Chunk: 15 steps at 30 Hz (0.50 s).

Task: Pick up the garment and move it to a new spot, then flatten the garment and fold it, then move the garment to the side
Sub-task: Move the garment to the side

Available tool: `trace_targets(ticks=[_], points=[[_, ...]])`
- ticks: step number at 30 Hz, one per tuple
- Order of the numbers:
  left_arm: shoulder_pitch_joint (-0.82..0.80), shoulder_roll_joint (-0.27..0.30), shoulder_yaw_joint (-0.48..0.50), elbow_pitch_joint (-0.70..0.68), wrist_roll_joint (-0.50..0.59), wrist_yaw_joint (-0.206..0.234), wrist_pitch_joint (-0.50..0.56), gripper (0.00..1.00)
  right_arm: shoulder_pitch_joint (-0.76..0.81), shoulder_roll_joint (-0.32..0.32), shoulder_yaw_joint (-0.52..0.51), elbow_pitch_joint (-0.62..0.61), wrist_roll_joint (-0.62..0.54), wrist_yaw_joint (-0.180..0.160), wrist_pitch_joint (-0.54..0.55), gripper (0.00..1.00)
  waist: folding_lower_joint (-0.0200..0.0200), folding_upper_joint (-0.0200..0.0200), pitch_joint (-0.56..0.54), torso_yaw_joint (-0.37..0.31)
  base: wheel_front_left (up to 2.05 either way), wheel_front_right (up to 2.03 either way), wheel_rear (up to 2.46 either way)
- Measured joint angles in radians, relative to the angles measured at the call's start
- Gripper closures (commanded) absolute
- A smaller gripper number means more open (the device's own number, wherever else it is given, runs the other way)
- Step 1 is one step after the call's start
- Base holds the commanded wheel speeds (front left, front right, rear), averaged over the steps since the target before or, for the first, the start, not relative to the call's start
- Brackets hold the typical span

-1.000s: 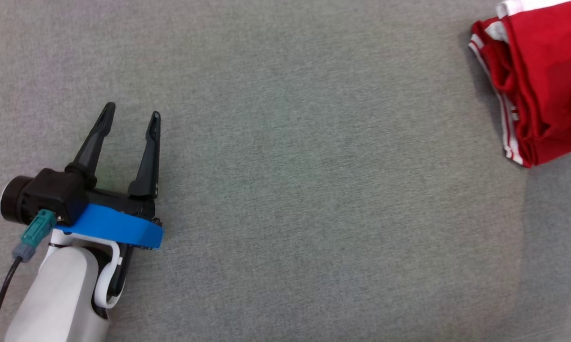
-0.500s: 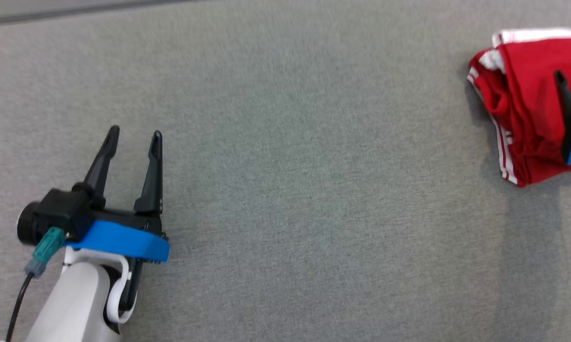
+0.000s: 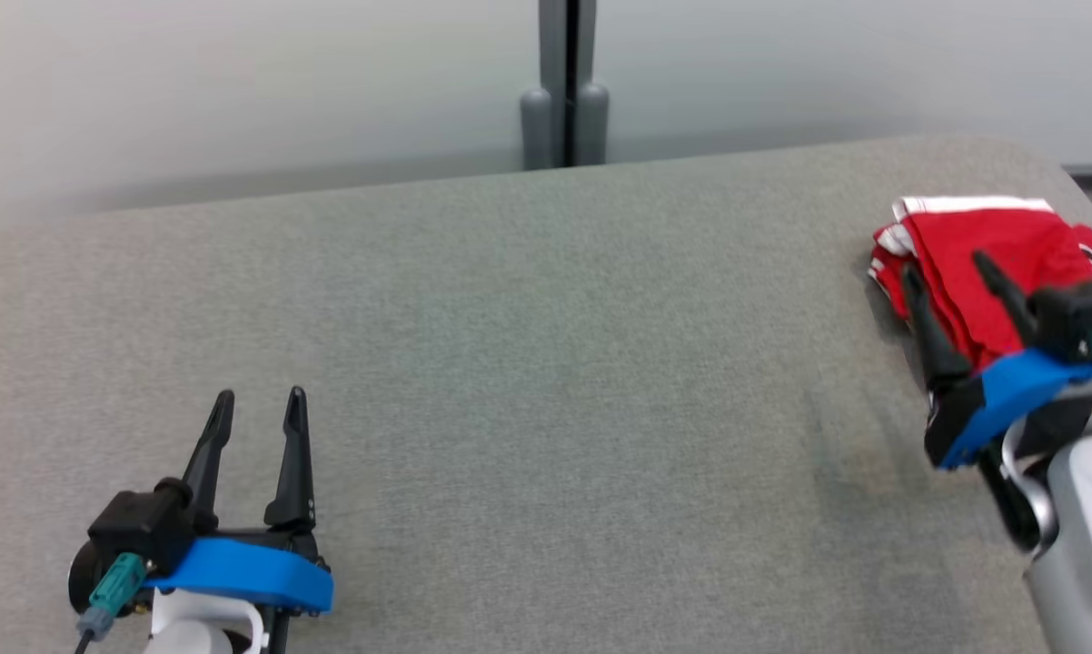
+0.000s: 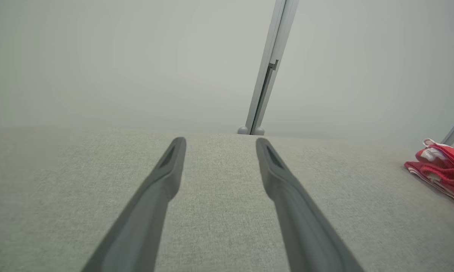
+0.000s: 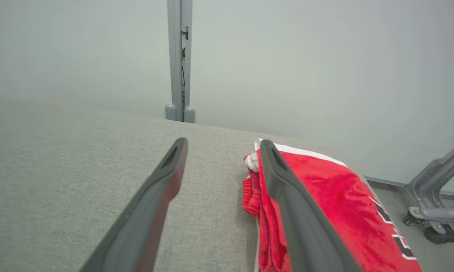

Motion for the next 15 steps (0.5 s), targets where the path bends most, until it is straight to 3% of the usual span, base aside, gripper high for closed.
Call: trace_targets(ticks=[8, 15], points=[[0.068, -0.013, 0.035, 0.019, -0.012, 0.002, -0.003, 0.0, 0.272, 0.151, -0.073, -0.212, 0.018, 0.0, -0.064, 0.0, 0.0, 0.0, -0.067, 0.051, 0.0, 0.0, 0.0], [0.102, -0.023, 0.048, 0.023, -0.011, -0.002, -0.004, 0.0, 0.379, 0.21, -0.079, -0.289, 0.02, 0.0, -0.039, 0.0, 0.0001, 0.0, -0.095, 0.061, 0.0, 0.0, 0.0]])
